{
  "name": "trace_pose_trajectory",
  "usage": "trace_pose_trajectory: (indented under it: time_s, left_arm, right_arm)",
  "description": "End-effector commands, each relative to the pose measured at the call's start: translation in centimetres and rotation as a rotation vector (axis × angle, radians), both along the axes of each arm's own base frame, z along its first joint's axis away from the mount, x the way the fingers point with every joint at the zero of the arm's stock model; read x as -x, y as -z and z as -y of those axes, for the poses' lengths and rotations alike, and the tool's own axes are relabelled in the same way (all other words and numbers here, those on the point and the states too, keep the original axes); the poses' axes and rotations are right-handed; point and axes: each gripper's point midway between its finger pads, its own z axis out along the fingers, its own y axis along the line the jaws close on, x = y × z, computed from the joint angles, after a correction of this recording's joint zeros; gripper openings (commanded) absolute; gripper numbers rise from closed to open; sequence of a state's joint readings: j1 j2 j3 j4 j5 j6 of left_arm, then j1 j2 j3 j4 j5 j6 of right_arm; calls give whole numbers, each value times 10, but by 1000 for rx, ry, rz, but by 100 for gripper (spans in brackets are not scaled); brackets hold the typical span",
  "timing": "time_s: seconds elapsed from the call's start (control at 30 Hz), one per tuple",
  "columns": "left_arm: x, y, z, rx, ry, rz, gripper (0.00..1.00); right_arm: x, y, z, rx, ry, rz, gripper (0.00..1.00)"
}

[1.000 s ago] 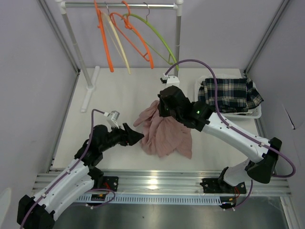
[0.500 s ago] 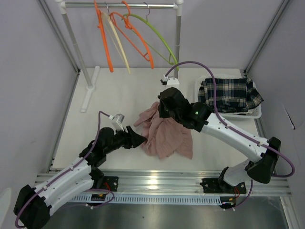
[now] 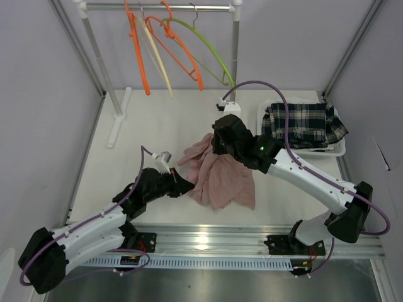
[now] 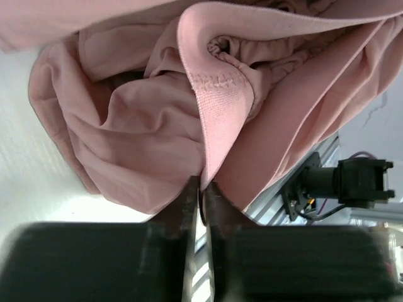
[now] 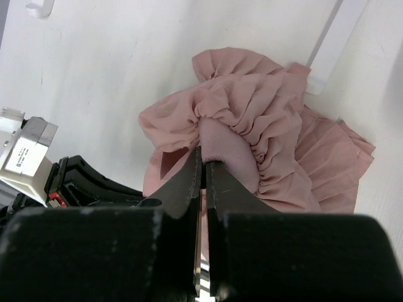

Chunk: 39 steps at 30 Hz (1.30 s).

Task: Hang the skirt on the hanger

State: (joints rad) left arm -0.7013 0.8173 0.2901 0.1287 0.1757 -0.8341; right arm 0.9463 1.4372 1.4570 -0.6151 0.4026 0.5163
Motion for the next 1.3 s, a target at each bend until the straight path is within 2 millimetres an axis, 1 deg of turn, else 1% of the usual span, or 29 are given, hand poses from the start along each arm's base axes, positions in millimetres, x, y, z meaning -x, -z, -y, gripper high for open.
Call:
trace_pose_trajectory:
  time_s: [0.0,0.03,0.1,0.13,0.2,0.23,0.27,0.3,0.37,0.4,0.43,0.5,0.57,0.6,0.63,0.7,0.73,0.8,0.83,0.87,0.93,0.97,1.0,1.03,1.07,1.13,1.17,1.2,1.27]
  left_arm:
    - [-14,-29,1,13,-38,80,0]
    - [-17,-45,-2,-16,-42,106,0]
    - [-25,-55,-15,-81,-95,136,0]
    - [-25,-68,-23,-134,-99,152,0]
    - [-37,-118,-33,-146,-145,225,0]
    - [-41,-122,-40,-200,-157,243,0]
    - [-42,-138,-46,-221,-165,253,0]
    - [-46,-164,-52,-217,-189,291,0]
    - [-49,-169,-60,-278,-185,280,0]
    - [-53,-203,-66,-260,-205,338,0]
    - [-54,-209,-68,-268,-206,341,0]
    - [-56,-237,-74,-272,-217,375,0]
    - [-58,-250,-74,-277,-208,388,0]
    - [-57,-253,-76,-290,-201,388,0]
    - [-57,-253,-74,-292,-190,383,0]
    - [-59,-237,-72,-312,-178,348,0]
    - [-57,-217,-67,-322,-145,310,0]
    - [-55,-203,-60,-295,-119,287,0]
    - [-52,-159,-59,-329,-93,210,0]
    - [-49,-148,-54,-314,-69,192,0]
    - [-44,-99,-49,-310,-44,113,0]
    - [-42,-90,-45,-291,-42,93,0]
    - [-35,-62,-43,-297,-11,40,0]
    - [-38,-58,-38,-275,-7,50,0]
    - [-28,-26,-41,-293,9,-17,0]
    - [-23,-16,-34,-271,42,-32,0]
    - [-17,-4,-36,-281,50,-54,0]
    - [-16,-2,-37,-286,50,-57,0]
    - [-15,0,-39,-298,52,-54,0]
  right_arm:
    - [-6,-30,4,-81,25,56,0]
    - [-6,-34,5,-86,27,63,0]
    - [-9,-41,10,-89,38,79,0]
    - [-9,-46,12,-95,40,87,0]
    - [-11,-57,17,-102,48,108,0]
    - [-11,-62,19,-108,52,119,0]
    - [-9,-71,22,-121,50,133,0]
    - [-8,-77,23,-132,50,141,0]
    - [-4,-97,28,-174,50,172,0]
    - [-3,-104,31,-193,57,182,0]
    - [-1,-112,33,-212,61,194,0]
    - [4,-127,44,-258,85,219,0]
    - [8,-128,55,-274,122,223,0]
    - [15,-135,63,-317,140,226,0]
    - [18,-120,67,-310,155,207,2]
    - [31,-118,81,-391,187,197,9]
    - [34,-83,83,-356,205,151,12]
    - [44,-61,96,-396,238,123,17]
    - [48,-46,97,-433,264,83,18]
    - [52,-4,96,-402,265,30,22]
    - [60,24,97,-469,286,-29,26]
    - [66,60,95,-457,283,-81,30]
    - [69,73,94,-469,285,-103,34]
    - [72,84,94,-483,285,-123,38]
    - [74,91,90,-505,276,-141,43]
    - [77,114,92,-443,282,-172,47]
    - [75,116,94,-402,278,-163,51]
    - [72,107,93,-390,277,-148,53]
    - [67,108,93,-321,267,-132,57]
